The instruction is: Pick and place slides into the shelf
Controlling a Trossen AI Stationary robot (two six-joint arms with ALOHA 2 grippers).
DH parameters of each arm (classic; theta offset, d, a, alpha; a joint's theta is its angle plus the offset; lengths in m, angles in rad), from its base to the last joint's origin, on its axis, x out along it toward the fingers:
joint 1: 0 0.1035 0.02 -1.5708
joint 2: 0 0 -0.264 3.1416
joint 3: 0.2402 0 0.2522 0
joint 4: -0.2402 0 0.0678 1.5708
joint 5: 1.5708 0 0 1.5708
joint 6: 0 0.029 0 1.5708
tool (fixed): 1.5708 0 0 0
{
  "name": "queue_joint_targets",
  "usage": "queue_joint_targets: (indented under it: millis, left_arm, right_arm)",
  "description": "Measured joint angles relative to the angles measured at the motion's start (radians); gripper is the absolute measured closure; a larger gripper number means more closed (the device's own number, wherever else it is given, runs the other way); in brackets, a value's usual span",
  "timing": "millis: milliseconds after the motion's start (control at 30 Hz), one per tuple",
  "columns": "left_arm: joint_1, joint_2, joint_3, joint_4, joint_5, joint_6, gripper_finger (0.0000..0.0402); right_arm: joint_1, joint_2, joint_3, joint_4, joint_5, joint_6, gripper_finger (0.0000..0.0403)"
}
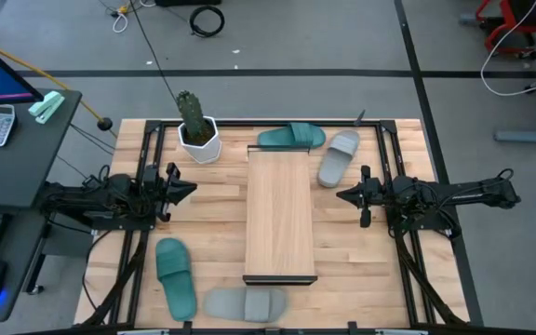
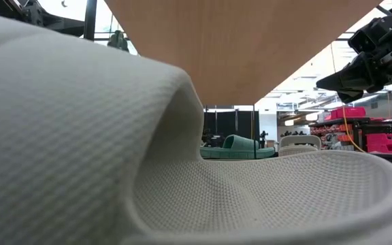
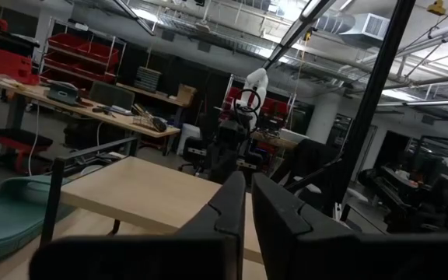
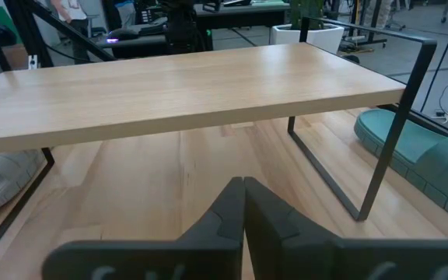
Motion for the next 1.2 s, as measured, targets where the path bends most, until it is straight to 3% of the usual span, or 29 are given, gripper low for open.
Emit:
queue_joint_targets:
  millis: [1200]
  left_arm:
    - [0.0, 0.0, 0.0, 0.0, 0.0, 0.0, 0.0372]
  right_arm:
    - [0.0, 0.0, 0.0, 0.0, 0.0, 0.0, 0.0389]
